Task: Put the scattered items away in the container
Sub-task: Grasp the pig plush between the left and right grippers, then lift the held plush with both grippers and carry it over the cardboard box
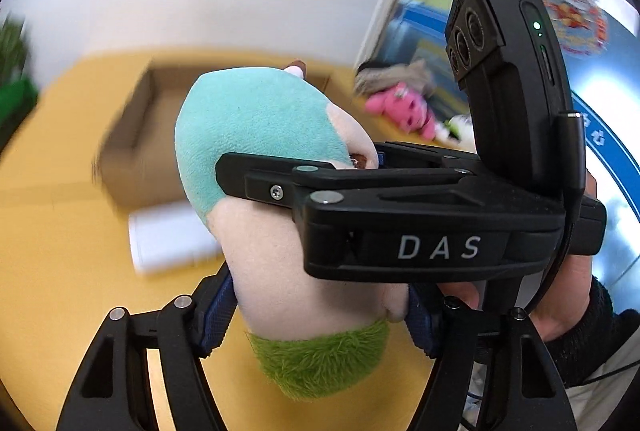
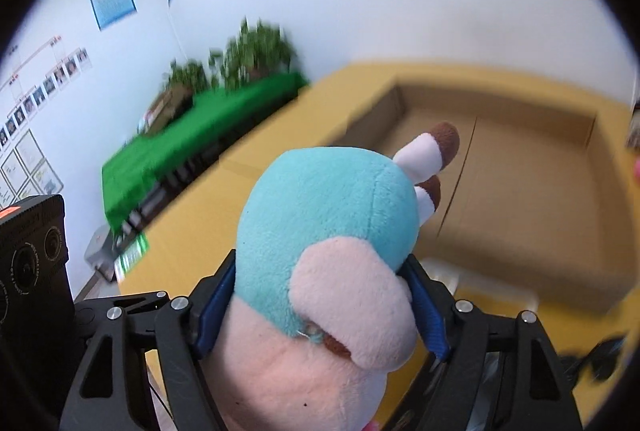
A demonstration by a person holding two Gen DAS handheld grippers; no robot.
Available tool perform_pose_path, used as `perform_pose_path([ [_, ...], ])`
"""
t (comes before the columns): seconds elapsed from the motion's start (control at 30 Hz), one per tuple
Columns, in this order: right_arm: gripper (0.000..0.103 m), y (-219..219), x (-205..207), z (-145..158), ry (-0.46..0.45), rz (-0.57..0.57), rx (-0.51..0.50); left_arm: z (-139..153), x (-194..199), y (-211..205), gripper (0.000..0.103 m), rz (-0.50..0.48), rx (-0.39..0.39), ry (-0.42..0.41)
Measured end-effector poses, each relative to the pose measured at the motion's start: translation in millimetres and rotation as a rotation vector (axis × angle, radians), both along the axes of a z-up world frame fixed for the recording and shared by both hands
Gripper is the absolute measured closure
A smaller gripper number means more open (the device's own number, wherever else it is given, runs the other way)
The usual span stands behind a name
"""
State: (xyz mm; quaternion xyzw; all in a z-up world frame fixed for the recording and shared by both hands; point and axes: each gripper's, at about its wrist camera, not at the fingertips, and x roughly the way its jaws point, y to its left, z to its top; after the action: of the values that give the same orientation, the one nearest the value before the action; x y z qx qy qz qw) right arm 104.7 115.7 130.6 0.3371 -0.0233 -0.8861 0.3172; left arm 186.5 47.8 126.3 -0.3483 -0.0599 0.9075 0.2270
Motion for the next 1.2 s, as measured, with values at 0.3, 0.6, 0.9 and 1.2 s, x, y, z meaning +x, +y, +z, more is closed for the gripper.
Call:
perform_pose_path([
  [0.3,0.027,4.7,-68.7,162.6,0.233,-0.018,-0.043,149.4,-72.5,-2.4,0.027,-0.055,-0.086,0.246],
  [0.6,0.027,-25.7,-207.0,243.1,0.208,-0.002,-0.056,226.5,-196.4,-35.2,0.027,-0.016,-0.103,0.246],
  [0.9,0.027,-46.5,-315.2,185.1,0.082,-0.022,-0.046,176.4,-311.0,-59.0,0.027,-0.019,-0.097,0.093],
  [1.2,0.027,-56.0,-393.8,36.8,-0.124,-0.044,-0.017,38.3,-401.6,-74.6,0.027,-0.054,-0.055,-0.17],
])
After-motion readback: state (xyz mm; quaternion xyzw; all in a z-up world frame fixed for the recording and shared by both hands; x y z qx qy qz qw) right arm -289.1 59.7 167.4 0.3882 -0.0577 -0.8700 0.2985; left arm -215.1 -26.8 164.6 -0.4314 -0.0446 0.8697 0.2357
